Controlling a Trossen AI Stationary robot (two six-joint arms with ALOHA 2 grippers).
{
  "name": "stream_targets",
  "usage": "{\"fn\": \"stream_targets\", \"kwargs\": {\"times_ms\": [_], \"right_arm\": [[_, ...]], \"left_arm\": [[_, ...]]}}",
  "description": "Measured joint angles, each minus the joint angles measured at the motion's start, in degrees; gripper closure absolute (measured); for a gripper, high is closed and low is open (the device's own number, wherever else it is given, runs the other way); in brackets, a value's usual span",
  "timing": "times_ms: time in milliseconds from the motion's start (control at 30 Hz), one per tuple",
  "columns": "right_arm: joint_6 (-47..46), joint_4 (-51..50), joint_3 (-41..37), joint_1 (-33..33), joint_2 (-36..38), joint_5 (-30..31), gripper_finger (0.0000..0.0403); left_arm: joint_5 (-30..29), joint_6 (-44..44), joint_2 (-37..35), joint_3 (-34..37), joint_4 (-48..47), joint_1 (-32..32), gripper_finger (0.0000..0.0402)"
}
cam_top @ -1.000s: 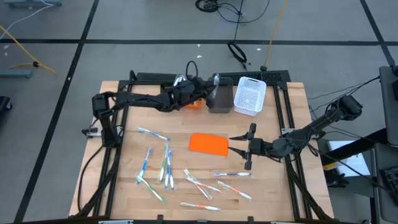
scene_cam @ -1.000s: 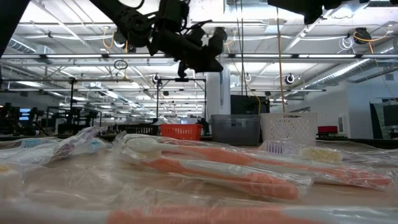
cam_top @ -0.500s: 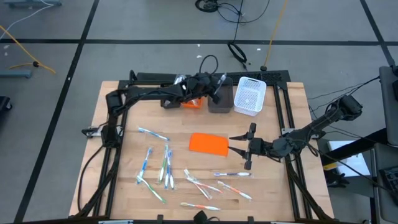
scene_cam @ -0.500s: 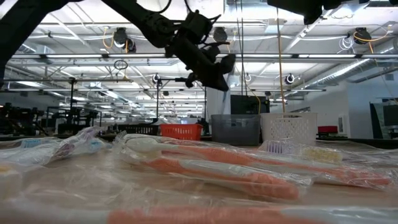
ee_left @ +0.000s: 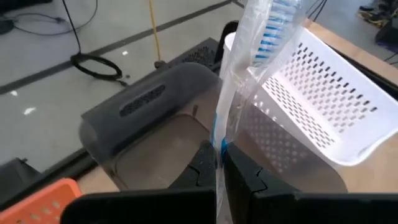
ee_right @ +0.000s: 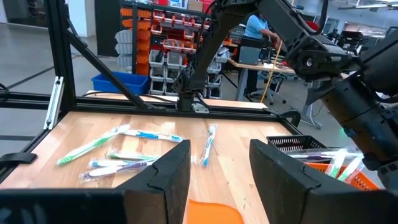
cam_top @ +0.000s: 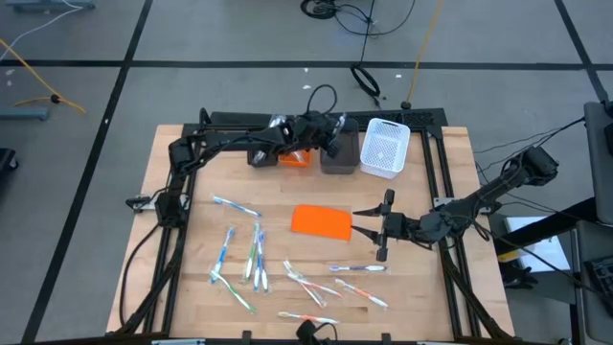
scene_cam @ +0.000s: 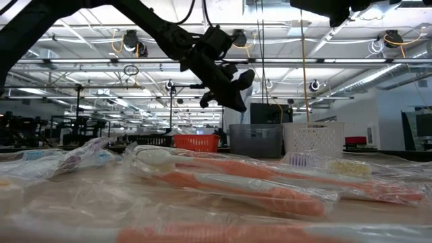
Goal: Pick & Place Toothbrushes
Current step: Put the blue toothbrush into the black transparent bin, then put the orange toothbrush into the white bin
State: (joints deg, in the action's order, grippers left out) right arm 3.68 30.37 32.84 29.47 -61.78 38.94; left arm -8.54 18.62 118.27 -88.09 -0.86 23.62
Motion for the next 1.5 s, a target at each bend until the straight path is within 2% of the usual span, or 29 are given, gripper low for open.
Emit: {"fn": "stream_targets", "kwargs": {"times_ms": [367,767,967,1100,1200,1300,1400,1500], "right_arm": [[0.0,-0.3,0.0,0.0,0.0,0.0,0.0248],[0.0,-0.4,0.0,0.0,0.0,0.0,0.0248],[0.0,-0.6,0.0,0.0,0.0,0.0,0.0248],[0.0,-0.6,0.0,0.0,0.0,0.0,0.0248],[0.0,-0.6,0.0,0.0,0.0,0.0,0.0248],[0.0,-0.7,0.0,0.0,0.0,0.0,0.0248],[-0.1,-0.7,0.0,0.0,0.0,0.0,0.0248],[-0.7,-0.7,0.0,0.0,0.0,0.0,0.0248]], "left_arm": [[-0.5,-0.1,0.0,0.0,-0.8,-0.4,0.0369],[-0.5,-0.5,0.0,0.0,-0.9,-0.8,0.0276],[-0.4,-2.2,0.0,0.0,-1.1,-0.9,0.0249],[3.4,-2.0,-1.3,0.0,-3.5,-0.9,0.0248],[7.5,-0.4,-3.6,0.0,-8.5,-1.4,0.0248],[8.3,-1.6,-6.1,0.0,-16.5,-3.1,0.0248],[5.3,-2.5,-8.4,0.0,-25.7,-6.1,0.0248],[-0.8,-3.3,-10.5,0.0,-33.9,-10.8,0.0249]]}}
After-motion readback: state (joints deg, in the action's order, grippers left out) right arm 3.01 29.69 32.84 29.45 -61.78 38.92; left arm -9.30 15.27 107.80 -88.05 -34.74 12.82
